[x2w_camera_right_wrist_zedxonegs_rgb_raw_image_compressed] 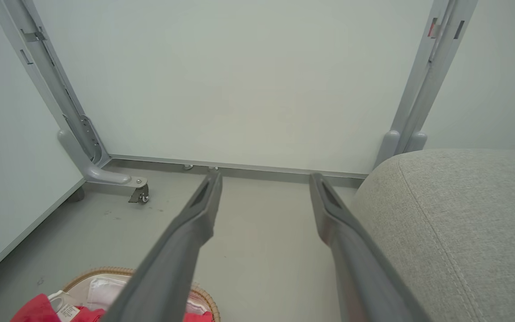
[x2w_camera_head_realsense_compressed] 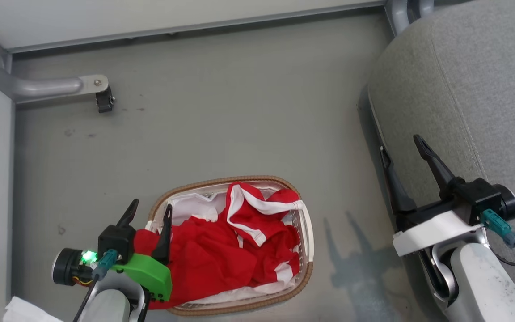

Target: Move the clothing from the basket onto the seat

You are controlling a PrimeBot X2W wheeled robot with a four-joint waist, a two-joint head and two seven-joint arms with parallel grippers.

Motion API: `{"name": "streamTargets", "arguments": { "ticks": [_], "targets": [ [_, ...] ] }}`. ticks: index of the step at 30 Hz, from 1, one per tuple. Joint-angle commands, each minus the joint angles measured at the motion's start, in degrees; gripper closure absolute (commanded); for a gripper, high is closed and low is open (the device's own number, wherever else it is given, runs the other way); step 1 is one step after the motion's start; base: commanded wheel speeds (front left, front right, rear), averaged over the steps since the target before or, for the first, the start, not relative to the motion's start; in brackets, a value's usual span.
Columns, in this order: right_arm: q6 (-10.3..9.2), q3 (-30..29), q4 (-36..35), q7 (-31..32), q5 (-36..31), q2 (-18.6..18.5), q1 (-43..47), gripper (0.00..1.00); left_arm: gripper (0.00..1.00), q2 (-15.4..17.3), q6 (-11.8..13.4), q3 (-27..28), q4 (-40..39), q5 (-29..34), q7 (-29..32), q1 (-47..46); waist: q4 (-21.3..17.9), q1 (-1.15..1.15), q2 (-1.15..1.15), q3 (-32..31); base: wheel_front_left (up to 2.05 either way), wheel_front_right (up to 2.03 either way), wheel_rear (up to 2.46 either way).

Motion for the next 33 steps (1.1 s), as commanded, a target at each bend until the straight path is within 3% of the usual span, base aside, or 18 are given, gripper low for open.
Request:
{"name": "streamTargets", "arguments": {
  "ticks": [1,10,28,33],
  "targets": [
    [-0.04,0.15,-0.56,-0.13,-0.07,0.15,-1.26,0.00,0.00,0.73,0.03,-0.79,0.72,-0.16,-0.20,-1.91,-3.34,0.00,0.00,4.78,0.00,0.00,0.00],
    [-0.04,0.74,-1.91,-0.13,-0.40,1.50,-4.52,0.00,0.00,0.65,0.03,-3.70,7.08,1.41,-0.21,-9.18,-6.42,0.00,0.00,13.16,0.00,0.00,0.00],
    [-0.04,2.71,-3.67,-0.13,0.11,3.80,-8.75,0.00,0.00,7.35,0.03,-11.64,19.52,3.68,-0.21,-22.43,-10.27,0.00,0.00,26.73,0.00,0.00,0.00],
    [-0.04,3.90,-3.13,-0.13,0.68,4.06,-8.91,0.00,0.00,7.87,0.02,-14.52,23.67,4.49,-0.21,-25.43,-10.77,0.00,0.00,28.68,0.00,0.00,0.00]
  ]
}}
